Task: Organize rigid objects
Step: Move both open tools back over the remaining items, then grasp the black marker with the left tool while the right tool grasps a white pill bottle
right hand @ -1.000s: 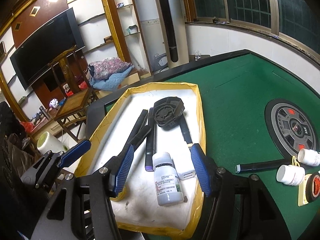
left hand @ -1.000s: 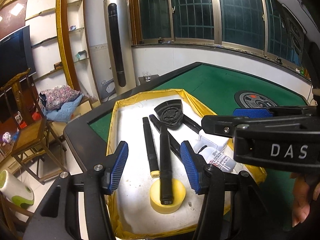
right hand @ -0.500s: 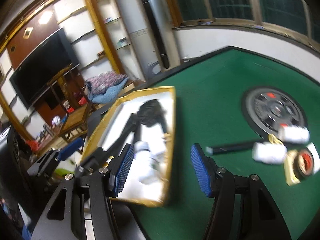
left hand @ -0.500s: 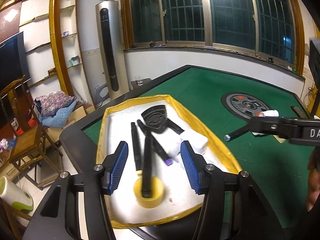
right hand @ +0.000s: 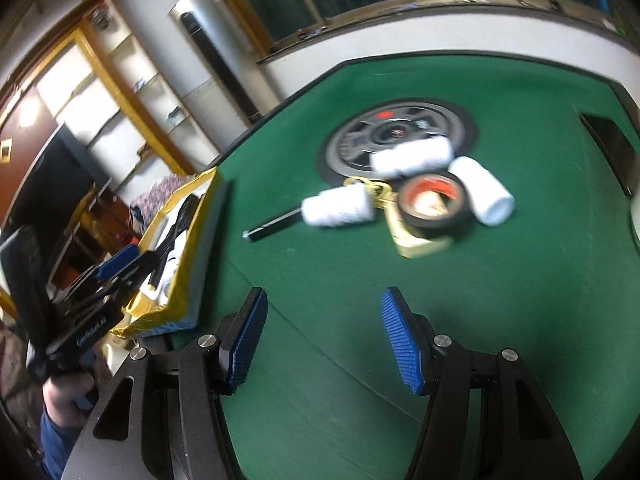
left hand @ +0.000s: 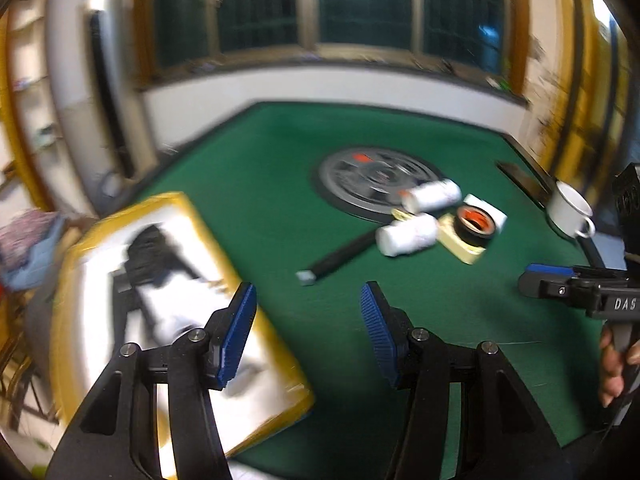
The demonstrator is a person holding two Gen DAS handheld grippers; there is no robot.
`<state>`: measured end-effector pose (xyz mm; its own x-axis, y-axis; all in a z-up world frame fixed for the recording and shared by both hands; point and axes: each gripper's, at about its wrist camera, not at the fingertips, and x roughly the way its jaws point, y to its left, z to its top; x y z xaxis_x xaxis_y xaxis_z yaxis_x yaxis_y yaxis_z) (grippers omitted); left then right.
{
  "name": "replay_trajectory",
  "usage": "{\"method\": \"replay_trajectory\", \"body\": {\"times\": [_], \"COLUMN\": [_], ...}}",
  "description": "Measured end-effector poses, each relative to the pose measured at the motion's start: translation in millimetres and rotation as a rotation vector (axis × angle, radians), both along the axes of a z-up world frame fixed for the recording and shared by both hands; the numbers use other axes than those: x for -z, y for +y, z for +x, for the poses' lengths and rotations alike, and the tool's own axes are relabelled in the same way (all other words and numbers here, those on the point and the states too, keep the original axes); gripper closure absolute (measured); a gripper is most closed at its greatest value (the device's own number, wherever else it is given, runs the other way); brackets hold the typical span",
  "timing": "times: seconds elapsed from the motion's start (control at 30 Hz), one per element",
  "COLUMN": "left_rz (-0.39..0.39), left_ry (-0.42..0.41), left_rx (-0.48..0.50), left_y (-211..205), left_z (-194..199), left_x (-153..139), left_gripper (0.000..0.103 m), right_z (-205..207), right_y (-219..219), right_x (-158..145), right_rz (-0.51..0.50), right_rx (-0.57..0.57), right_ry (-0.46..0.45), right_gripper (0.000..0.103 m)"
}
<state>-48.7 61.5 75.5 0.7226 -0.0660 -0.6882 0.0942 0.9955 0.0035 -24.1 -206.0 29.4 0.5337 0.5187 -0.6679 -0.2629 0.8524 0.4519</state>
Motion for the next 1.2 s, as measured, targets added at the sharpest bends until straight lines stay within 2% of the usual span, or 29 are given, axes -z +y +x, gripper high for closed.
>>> {"method": "replay_trajectory", "body": {"times": [0.1, 0.27, 0.4, 0.5, 0.57, 0.6, 0.7, 0.93, 1.0, 1.1, 1.2], "left_rz": [0.052, 0.111, 0.127, 0.108, 0.081, 0.067, 0.089, -0.004, -0.078, -0.085, -0.051], "left_ry": [0.085, 0.236, 0.281, 0.323, 0.323, 0.323, 0.309, 0.261, 0.269, 0.267, 0.255], "left_rx": [0.069, 0.117, 0.124, 0.111, 0.108, 0.11, 0.142, 0.171, 0.17, 0.159, 0.152], "left_y": [-20.8, -36.1, -42.3, -45.0, -47.5, -49.6, -62.2, -77.3, -73.1, -67.5, -68.6], "left_z": [35.6, 86.7, 110.0, 123.1, 125.3, 123.9, 110.4, 30.9, 9.2, -16.2, -18.9], "left_x": [12.2, 41.4, 52.4, 58.9, 58.7, 58.3, 57.0, 55.7, 54.6, 53.8, 54.6], "left_gripper": [0.05, 0.05, 0.05, 0.05, 0.056, 0.072, 0.09, 0.091, 0.091, 0.091, 0.091], "right_z": [4.8, 3.2, 4.6, 7.3, 8.6, 9.1, 9.8, 10.5, 10.3, 12.6, 16.6], "right_y": [-12.4, -18.5, -20.7, -22.3, -24.5, -26.1, -31.5, -37.3, -37.5, -34.5, -27.4], "right_x": [2.2, -3.6, -0.6, 1.1, 2.4, 2.7, 3.3, 3.2, 3.6, 5.7, 3.5], "right_rz": [0.013, 0.048, 0.068, 0.074, 0.069, 0.07, 0.076, 0.083, 0.081, 0.076, 0.088], "right_rx": [0.02, 0.011, 0.006, 0.009, 0.019, 0.024, 0.043, 0.073, 0.078, 0.075, 0.064], "right_ry": [0.012, -0.007, 0.01, 0.019, 0.019, 0.02, 0.022, 0.017, 0.014, 0.021, 0.031], "right_gripper": [0.049, 0.049, 0.049, 0.049, 0.049, 0.049, 0.049, 0.049, 0.049, 0.049, 0.049]}}
